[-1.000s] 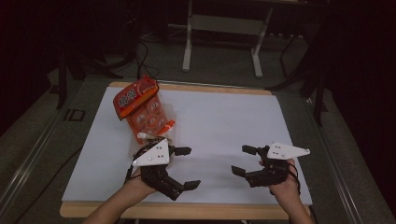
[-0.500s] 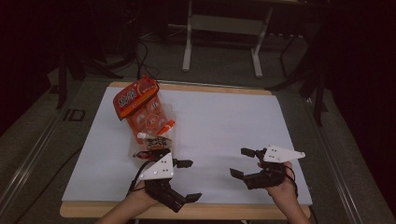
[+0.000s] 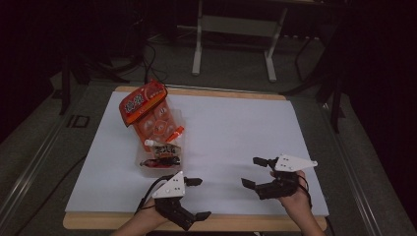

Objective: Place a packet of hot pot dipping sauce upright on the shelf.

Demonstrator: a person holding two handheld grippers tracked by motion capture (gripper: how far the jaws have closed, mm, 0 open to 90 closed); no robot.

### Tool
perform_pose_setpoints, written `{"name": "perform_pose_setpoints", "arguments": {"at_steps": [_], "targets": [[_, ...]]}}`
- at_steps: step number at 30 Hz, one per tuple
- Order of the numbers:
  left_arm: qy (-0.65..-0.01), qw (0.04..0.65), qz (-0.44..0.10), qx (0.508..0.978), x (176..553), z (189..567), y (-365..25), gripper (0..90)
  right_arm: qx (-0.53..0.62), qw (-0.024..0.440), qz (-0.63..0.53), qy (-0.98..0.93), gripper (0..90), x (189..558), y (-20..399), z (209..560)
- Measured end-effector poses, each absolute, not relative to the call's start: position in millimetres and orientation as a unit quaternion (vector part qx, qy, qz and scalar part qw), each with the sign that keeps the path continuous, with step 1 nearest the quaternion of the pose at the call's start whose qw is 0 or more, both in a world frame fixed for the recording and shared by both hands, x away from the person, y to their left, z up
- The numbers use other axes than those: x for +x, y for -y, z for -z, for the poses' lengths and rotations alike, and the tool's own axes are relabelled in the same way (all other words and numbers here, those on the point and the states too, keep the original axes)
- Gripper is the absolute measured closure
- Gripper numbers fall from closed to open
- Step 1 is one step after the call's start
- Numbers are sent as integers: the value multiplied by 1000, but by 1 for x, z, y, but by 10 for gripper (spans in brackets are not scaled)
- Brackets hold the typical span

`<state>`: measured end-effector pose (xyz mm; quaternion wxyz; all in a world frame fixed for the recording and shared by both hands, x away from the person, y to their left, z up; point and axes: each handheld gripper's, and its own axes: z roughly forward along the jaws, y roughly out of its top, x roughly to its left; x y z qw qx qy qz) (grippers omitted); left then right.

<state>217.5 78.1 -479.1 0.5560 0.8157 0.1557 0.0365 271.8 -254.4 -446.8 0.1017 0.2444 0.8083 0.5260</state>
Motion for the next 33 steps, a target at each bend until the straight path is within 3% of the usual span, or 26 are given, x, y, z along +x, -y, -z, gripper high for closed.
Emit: {"name": "perform_pose_setpoints", "arguments": {"at_steps": [19,33], "targets": [[-167,557,-93,808,215,513,-80,49,246,103,-523,-810,143,275,256,464],[-167,553,-82,812,215,516,-78,57,253,99,-513,-815,143,278,256,474]]}}
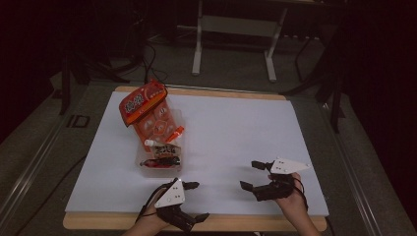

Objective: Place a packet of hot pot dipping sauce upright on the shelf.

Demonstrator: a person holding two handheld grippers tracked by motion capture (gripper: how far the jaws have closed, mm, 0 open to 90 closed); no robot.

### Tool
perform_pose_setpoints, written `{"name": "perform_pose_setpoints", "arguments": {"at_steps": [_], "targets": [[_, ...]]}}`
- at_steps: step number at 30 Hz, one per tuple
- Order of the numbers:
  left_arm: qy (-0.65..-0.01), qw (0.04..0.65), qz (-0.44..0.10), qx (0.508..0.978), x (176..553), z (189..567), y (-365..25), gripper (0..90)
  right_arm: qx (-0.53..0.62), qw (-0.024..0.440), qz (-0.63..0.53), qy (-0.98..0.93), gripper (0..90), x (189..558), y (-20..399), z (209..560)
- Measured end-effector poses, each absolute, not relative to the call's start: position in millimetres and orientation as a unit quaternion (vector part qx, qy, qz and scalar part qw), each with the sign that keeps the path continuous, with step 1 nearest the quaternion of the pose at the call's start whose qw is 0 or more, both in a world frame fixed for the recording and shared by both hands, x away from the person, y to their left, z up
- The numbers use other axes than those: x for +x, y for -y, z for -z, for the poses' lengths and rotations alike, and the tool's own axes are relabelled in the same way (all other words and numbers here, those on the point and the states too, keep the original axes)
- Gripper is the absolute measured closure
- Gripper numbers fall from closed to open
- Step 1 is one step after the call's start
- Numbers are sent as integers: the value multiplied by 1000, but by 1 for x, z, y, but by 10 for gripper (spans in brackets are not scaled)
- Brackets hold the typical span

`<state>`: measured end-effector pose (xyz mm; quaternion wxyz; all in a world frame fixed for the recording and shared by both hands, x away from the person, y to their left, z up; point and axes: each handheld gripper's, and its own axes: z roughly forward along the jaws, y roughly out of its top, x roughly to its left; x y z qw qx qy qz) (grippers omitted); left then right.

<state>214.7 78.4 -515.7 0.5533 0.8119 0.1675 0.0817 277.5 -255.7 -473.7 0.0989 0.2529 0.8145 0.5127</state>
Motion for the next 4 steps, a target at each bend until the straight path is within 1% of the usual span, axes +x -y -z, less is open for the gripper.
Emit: {"name": "perform_pose_setpoints", "arguments": {"at_steps": [4], "targets": [[-165,550,-83,815,214,515,-77,57,252,99,-512,-815,143,278,256,474]]}}
